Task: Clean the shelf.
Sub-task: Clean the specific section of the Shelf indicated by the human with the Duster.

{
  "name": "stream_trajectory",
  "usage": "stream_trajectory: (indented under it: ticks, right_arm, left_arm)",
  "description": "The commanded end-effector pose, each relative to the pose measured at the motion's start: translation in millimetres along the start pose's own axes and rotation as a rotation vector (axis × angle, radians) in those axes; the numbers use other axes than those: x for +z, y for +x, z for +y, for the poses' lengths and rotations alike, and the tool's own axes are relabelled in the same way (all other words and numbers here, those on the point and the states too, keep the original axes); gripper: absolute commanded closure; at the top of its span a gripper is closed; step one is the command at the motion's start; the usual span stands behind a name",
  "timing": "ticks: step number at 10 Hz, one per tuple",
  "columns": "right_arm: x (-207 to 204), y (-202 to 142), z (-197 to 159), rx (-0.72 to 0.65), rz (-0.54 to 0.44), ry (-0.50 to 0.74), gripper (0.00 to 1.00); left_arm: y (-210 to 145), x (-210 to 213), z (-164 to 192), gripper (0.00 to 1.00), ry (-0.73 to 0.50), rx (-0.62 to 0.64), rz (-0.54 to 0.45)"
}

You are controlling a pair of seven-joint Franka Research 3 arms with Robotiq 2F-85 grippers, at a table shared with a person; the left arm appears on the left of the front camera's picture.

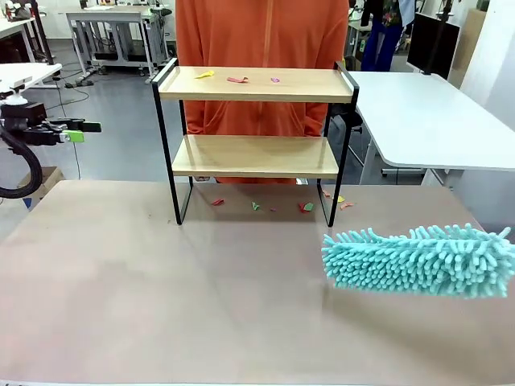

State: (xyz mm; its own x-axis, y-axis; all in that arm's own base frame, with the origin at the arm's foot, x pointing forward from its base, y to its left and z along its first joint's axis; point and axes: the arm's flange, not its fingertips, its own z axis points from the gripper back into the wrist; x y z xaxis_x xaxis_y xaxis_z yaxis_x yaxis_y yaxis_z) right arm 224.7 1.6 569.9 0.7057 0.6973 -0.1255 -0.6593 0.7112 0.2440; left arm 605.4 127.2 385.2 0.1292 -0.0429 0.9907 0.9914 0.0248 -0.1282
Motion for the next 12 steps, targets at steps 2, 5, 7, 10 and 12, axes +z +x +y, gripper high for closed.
stream_trajectory:
  ticks: [2,5,7,10,12]
  right_arm:
    - [-0.9,6.7,3.5,0.001,0.002,0.01,0.87]
    - [-0.9,6.7,3.5,0.001,0.002,0.01,0.87]
    - [-0.9,6.7,3.5,0.001,0.002,0.01,0.87]
    - [-0.9,6.7,3.5,0.001,0.002,0.01,0.87]
    - [-0.9,6.7,3.5,0.001,0.002,0.01,0.87]
  left_arm:
    - [-0.2,0.8,-1.8,0.0,-0.004,-0.016,0.007]
    - [-0.2,0.8,-1.8,0.0,-0.004,-0.016,0.007]
    - [-0.2,0.8,-1.8,0.0,-0.004,-0.016,0.007]
    - [-0.2,0.8,-1.8,0.0,-0.004,-0.016,0.007]
    - [-0.2,0.8,-1.8,0.0,-0.004,-0.016,0.007]
